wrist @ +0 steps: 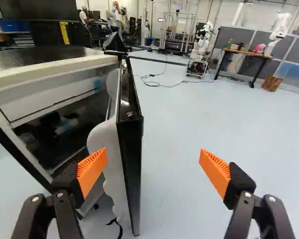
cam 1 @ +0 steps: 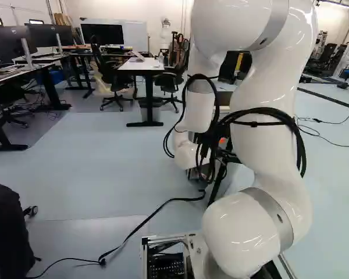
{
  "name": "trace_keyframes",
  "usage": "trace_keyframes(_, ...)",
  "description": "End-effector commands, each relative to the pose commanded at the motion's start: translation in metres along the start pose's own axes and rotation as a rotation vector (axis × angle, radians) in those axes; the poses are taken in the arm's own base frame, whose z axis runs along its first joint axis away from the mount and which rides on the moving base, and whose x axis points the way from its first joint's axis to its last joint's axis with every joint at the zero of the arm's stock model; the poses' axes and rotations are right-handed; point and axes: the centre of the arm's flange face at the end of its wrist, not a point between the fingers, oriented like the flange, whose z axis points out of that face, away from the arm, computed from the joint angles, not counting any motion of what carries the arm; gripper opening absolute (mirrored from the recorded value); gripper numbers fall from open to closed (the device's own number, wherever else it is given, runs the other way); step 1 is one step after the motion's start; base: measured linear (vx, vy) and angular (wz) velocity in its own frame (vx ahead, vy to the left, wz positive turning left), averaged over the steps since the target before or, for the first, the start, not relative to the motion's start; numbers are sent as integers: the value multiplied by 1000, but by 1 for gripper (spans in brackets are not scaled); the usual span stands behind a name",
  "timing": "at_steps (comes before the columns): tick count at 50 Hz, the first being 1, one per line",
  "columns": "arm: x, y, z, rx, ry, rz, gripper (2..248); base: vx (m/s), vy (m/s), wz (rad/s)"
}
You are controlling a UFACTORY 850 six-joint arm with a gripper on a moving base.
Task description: Open the fridge door
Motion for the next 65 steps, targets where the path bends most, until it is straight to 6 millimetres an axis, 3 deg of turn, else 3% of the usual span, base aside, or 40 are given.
trace_keyframes(21,0,7,-1,-106,1,32,247,0,0,0)
trace_keyframes(41,-9,12,-30,-21,5,-18,247,0,0,0)
trace_keyframes(52,-11,0,-39,4,9,-13,247,0,0,0)
trace_keyframes(65,-7,-23,-34,-37,11,40,247,0,0,0)
